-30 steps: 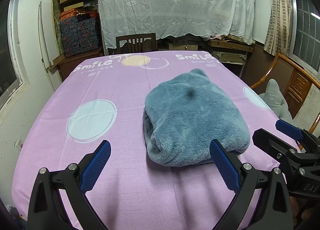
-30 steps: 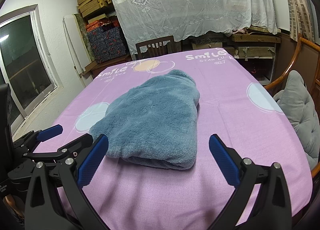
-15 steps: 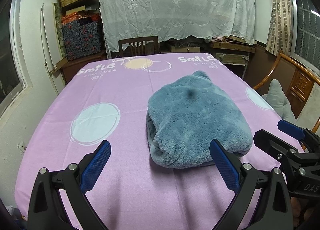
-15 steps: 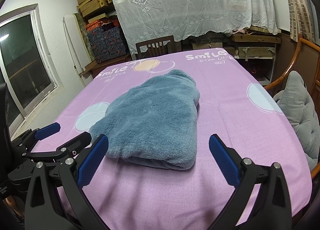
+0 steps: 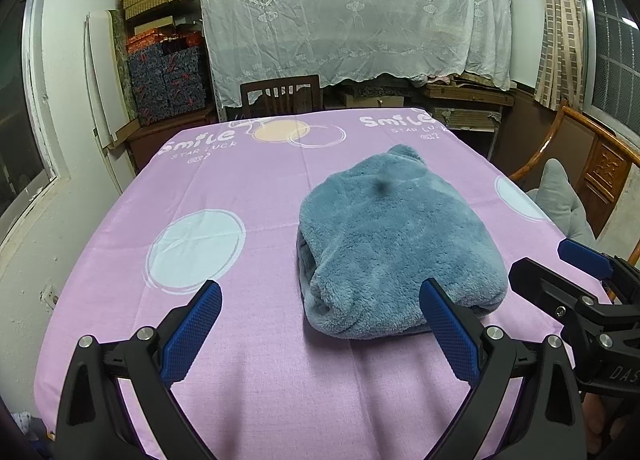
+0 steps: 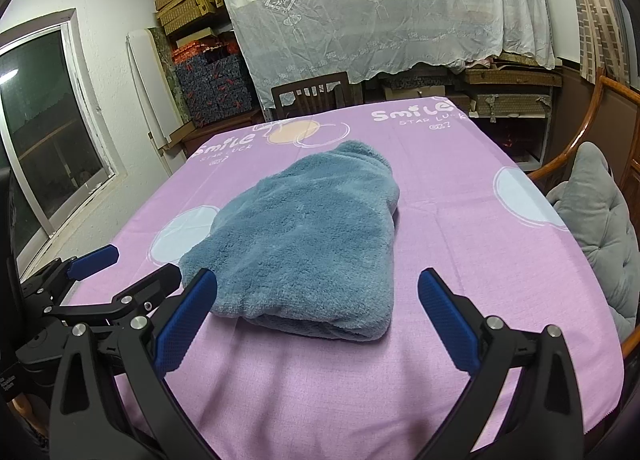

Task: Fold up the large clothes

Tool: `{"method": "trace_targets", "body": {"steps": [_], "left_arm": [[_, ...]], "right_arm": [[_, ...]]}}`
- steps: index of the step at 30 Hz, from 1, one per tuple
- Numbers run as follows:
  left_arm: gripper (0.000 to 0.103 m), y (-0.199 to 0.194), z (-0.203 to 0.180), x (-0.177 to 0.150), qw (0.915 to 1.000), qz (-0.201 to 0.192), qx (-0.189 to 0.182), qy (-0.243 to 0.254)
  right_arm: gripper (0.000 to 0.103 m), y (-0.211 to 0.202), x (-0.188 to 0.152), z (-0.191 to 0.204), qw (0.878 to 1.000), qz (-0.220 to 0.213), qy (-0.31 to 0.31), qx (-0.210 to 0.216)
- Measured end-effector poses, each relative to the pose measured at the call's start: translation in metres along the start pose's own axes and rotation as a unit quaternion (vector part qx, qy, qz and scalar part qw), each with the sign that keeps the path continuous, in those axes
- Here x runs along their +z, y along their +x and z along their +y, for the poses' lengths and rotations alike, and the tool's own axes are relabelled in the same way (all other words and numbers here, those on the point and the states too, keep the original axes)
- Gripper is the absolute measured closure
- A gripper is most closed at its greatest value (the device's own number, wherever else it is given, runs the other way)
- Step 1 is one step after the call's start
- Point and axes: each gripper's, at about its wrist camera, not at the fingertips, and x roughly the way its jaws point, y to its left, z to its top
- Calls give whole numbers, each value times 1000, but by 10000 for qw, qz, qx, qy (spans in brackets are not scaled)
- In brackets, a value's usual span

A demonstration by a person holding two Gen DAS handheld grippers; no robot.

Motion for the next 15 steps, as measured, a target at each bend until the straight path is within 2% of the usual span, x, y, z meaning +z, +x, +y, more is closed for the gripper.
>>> {"method": "trace_targets", "body": {"steps": [15], "left_arm": [[4,4,2,1,10000,65,-15,-16]], "right_arm": [[5,2,4,-4,10000,4,-13,-14]]}}
